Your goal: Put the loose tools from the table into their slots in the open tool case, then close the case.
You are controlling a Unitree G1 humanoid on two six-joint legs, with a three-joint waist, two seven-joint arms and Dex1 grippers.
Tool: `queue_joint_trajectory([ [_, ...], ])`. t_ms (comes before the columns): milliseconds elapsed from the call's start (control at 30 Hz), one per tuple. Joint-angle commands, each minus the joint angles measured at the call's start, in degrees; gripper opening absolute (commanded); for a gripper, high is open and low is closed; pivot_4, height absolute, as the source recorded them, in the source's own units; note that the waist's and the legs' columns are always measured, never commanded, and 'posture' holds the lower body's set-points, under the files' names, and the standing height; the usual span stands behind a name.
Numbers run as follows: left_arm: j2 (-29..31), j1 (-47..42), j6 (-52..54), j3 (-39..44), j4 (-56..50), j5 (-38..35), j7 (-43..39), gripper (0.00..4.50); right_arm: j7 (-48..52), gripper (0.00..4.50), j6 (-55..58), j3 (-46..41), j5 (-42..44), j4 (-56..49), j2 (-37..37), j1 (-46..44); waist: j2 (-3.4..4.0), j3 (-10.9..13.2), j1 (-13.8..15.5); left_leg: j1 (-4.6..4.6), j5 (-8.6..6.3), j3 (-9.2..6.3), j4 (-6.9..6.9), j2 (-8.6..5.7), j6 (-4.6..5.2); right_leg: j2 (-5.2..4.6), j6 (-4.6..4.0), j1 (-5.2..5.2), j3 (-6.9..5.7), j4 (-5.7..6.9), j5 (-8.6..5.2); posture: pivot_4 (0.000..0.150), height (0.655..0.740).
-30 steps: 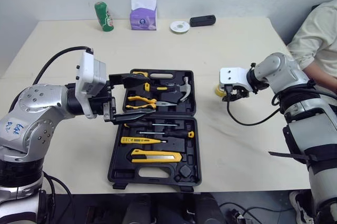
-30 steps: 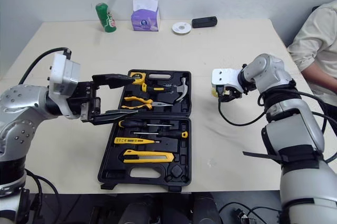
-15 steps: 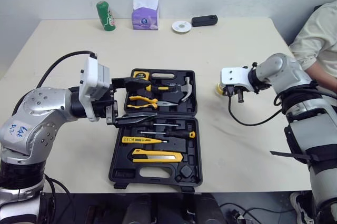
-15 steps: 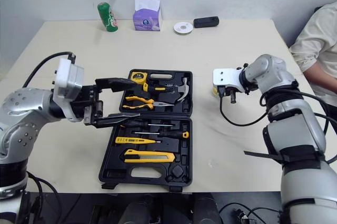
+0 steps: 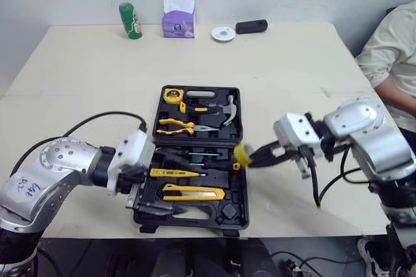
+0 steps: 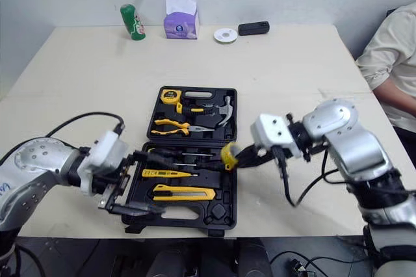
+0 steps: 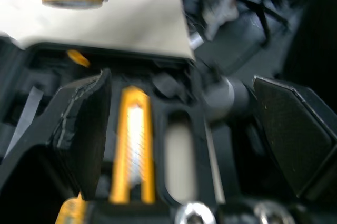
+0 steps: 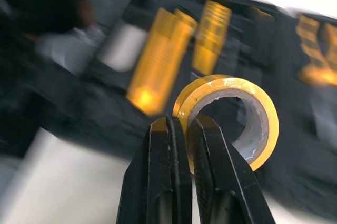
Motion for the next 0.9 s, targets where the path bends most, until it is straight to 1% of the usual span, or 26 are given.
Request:
queue_joint_trajectory([
  [33,0.15,1.25,-2.32,-1.22,-1.87,1.27,-1.41,4.50,-2.04,0.05,1.17,1.75,0.18,-6.63,-0.30,3.26,-0.01,0.00,0.46,-0.02,-0.02,0.01,0.00,0.00,0.01,0.00,0.00,-0.01,0.00,-0.01,0.00,0.150,0.7316],
  [200,-0.26,3.04,-5.89,-3.83,-1.97,5.02,-1.99,4.50,-3.99,0.05,-0.32,6.16,-3.54,-10.65,-0.50,7.84,-0.03,0.02,1.14,-0.02,-0.06,0.02,-0.01,0.00,0.02,0.02,-0.01,-0.03,0.00,-0.04,-0.01,0.150,0.7316],
  [533,-0.61,2.26,-4.63,-3.61,-2.47,3.75,-1.03,4.50,-5.50,0.05,-4.39,10.58,-9.96,-10.38,-1.54,12.12,-0.10,0.01,1.09,0.02,-0.06,0.04,0.00,0.02,0.05,0.04,-0.01,0.00,-0.01,-0.04,-0.01,0.150,0.7316],
  [733,-0.87,1.04,-3.17,-3.44,-2.74,2.58,-0.56,4.50,-4.84,0.05,-5.32,10.08,-10.14,-10.24,-2.14,12.31,-0.12,0.00,1.12,0.04,-0.06,0.04,0.00,0.02,0.06,0.03,-0.01,0.02,-0.01,-0.04,-0.01,0.150,0.7316],
  [867,-1.36,0.17,-2.60,-3.64,-2.76,2.32,-0.15,4.50,-4.37,0.05,-4.13,9.52,-8.45,-11.86,-2.33,12.20,-0.13,0.00,1.13,0.03,-0.06,0.03,0.00,0.02,0.06,0.03,-0.01,0.02,-0.01,-0.04,-0.01,0.150,0.7316],
  [900,-1.50,-0.04,-2.59,-3.78,-2.70,2.41,-0.09,4.50,-4.05,0.86,-4.02,9.20,-7.63,-12.43,-2.39,12.34,-0.13,0.00,1.18,0.03,-0.06,0.03,0.00,0.02,0.06,0.03,-0.01,0.02,-0.01,-0.04,-0.01,0.150,0.7316],
])
